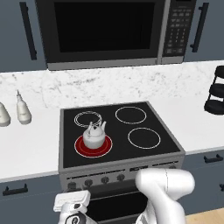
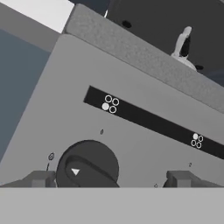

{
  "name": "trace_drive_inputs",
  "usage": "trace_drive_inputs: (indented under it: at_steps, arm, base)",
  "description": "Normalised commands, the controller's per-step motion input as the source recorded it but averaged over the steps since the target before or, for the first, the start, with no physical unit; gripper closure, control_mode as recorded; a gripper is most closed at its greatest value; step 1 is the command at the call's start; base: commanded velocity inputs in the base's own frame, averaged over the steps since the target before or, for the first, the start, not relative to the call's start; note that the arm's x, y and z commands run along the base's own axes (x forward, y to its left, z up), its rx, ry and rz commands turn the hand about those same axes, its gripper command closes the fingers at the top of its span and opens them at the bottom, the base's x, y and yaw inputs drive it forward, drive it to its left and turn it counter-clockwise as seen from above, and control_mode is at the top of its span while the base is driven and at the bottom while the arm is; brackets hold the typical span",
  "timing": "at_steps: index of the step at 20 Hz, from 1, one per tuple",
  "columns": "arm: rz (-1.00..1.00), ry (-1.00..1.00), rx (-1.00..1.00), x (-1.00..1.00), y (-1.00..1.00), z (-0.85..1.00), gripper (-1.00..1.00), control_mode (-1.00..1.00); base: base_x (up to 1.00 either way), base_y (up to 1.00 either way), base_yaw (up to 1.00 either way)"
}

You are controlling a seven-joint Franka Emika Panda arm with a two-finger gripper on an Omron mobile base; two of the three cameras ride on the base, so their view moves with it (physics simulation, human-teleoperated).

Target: Turn off the front left burner of the stove.

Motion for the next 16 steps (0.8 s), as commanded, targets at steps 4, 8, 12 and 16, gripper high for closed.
trace_drive_inputs:
  at_steps: [4, 8, 12, 16]
  arm:
    - [0.0, 0.0, 0.0, 0.19, -0.05, 0.0, -1.0, -1.0]
    - [0.0, 0.0, 0.0, 0.45, 0.0, 0.0, -1.0, -1.0]
    - [0.0, 0.0, 0.0, 0.47, 0.0, 0.0, -1.0, -1.0]
    - [0.0, 0.03, 0.0, 0.41, -0.06, 0.04, 1.0, -1.0]
  base:
    - [0.0, 0.0, 0.0]
    - [0.0, 0.0, 0.0]
    - [0.0, 0.0, 0.0]
    - [0.0, 0.0, 0.0]
